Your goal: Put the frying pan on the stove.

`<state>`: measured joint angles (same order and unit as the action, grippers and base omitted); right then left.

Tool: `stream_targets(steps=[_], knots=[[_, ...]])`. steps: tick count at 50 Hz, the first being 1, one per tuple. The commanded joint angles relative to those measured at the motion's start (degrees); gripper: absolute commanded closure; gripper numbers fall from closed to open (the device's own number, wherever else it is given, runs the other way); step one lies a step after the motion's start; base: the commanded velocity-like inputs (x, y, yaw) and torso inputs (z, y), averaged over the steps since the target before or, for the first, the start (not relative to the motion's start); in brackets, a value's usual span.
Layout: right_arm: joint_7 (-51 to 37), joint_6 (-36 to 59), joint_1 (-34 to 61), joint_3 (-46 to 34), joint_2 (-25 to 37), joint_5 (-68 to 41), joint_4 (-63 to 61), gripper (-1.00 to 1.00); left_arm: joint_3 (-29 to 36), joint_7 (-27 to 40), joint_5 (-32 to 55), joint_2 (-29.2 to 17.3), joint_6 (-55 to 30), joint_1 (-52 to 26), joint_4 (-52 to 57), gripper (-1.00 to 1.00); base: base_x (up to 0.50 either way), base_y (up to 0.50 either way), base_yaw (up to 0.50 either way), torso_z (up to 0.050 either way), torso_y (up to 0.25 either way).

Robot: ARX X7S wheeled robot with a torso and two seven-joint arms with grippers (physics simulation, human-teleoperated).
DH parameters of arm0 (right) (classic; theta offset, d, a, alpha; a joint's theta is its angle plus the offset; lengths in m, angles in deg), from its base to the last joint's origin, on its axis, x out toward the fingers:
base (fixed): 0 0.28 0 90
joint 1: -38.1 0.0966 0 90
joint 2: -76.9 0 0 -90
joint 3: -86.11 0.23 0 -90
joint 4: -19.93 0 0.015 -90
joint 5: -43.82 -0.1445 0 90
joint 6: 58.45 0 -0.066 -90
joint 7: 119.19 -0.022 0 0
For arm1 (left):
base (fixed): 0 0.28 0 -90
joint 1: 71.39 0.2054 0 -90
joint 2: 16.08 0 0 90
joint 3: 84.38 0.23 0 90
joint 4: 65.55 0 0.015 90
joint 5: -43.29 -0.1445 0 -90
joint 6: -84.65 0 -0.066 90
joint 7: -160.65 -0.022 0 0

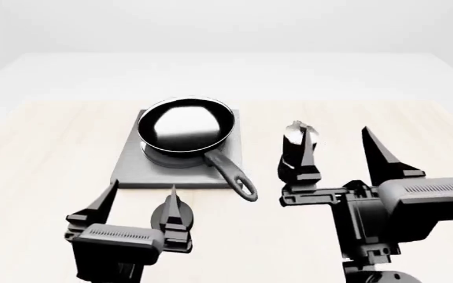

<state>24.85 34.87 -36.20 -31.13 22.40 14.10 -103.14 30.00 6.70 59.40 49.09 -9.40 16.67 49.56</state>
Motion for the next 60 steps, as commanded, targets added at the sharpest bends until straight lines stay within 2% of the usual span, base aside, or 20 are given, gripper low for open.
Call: stream_targets(steps=[1, 60], knots=[[-2.67, -1.7, -4.43, 2.04, 3.07, 0.36, -6.3, -1.0, -0.31, 0.51, 0.44, -0.88, -0.5, 0.5, 3.71, -1.0, 0.0, 0.0, 0.0, 0.0, 0.0], [-10.65, -4.8, -16.89, 6.91, 11.23, 8.96, -23.89, -1.0, 2.06, 4.38, -4.05, -4.23, -5.79, 3.02, 19.65, -1.0, 0.0, 0.0, 0.0, 0.0, 0.0]])
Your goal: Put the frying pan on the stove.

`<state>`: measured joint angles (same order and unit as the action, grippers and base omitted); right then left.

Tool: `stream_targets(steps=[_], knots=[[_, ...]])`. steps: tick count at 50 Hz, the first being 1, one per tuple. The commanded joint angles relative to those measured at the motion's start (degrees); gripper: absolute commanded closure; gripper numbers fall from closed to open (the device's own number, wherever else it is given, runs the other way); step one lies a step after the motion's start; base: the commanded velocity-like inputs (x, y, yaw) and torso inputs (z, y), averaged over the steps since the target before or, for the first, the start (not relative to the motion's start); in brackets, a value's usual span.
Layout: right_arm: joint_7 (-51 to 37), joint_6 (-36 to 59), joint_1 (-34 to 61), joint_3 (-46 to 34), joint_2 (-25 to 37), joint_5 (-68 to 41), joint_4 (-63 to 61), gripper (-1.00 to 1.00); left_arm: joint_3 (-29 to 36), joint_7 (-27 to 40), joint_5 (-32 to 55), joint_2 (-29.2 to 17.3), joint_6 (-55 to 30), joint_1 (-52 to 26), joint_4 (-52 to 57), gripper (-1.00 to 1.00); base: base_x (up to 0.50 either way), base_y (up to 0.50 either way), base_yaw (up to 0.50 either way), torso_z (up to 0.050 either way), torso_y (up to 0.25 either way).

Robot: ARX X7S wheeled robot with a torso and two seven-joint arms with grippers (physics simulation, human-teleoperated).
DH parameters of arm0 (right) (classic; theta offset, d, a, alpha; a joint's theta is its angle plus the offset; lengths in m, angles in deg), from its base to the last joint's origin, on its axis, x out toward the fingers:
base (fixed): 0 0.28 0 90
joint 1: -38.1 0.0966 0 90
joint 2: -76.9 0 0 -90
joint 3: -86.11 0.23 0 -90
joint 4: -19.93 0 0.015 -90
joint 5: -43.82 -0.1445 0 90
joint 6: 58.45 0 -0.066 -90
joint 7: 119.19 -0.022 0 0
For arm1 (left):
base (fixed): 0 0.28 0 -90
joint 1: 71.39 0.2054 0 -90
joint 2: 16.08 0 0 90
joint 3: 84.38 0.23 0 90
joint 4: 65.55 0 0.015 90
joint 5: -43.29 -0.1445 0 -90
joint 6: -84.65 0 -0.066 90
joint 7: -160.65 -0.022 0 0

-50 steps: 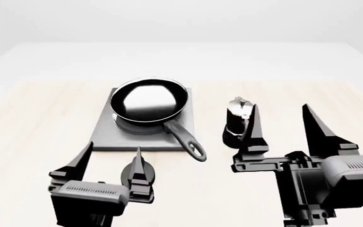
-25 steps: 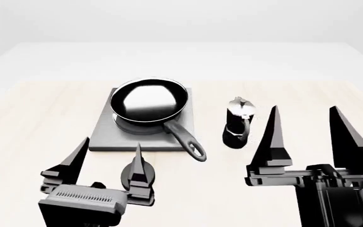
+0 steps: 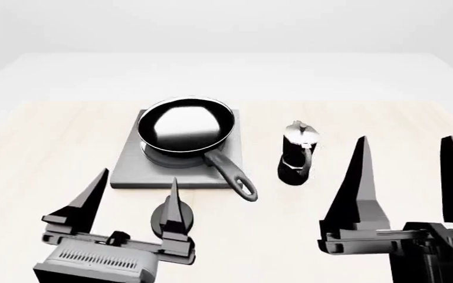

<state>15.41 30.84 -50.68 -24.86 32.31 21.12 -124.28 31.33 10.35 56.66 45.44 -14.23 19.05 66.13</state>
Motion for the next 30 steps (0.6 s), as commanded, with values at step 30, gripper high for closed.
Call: stream_targets(steps=[30], knots=[[-29.1, -16.39, 14.28, -32.79, 25.75, 14.13, -5.77, -1.0, 2.8, 2.38, -5.08, -2.23, -4.23, 2.21, 11.74, -1.0, 0.0, 0.0, 0.0, 0.0, 0.0]])
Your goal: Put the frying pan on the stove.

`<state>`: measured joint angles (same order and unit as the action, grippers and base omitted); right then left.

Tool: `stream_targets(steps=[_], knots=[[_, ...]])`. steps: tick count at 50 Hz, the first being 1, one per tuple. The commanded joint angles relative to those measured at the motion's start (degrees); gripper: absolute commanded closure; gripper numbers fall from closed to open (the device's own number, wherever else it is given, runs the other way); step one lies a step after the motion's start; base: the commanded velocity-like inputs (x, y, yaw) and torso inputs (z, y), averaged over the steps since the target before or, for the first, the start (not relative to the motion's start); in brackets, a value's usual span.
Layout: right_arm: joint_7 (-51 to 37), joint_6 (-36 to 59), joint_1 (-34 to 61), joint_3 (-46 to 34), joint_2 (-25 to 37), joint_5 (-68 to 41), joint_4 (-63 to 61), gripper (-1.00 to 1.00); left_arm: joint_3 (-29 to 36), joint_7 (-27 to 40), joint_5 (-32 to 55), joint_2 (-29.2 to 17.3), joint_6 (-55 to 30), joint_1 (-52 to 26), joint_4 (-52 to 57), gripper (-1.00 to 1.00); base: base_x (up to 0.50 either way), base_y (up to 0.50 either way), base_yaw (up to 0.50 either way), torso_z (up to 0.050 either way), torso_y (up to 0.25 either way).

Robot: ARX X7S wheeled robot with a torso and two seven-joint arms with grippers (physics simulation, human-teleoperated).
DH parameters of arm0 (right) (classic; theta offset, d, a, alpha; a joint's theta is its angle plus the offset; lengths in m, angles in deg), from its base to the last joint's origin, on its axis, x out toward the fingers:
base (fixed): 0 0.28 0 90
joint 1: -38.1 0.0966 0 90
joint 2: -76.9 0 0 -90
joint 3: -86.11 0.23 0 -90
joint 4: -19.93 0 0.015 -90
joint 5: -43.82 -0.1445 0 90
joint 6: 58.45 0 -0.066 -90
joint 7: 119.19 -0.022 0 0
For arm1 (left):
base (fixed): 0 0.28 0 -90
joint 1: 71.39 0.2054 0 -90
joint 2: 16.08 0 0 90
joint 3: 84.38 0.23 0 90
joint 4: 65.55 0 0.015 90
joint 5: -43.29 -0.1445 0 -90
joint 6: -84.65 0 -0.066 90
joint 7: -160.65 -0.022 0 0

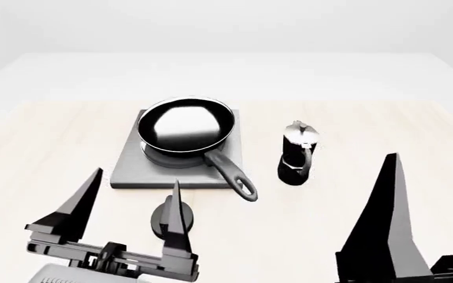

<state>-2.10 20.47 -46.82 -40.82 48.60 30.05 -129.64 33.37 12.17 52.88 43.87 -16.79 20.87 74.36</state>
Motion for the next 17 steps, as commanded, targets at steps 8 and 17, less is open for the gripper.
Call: stream_targets(steps=[8, 17], knots=[[-17.12, -9.15, 19.05, -28.35, 13.56, 8.93, -0.42, -1.0, 1.43, 0.9, -2.35, -1.0, -2.6, 0.59, 5.6, -1.0, 0.0, 0.0, 0.0, 0.0, 0.0], [-20.39, -13.15, 21.45, -33.66, 17.39, 13.58, -0.42, -1.0, 2.71, 1.48, -4.37, -1.5, -3.9, 1.11, 8.59, -1.0, 0.0, 0.0, 0.0, 0.0, 0.0]])
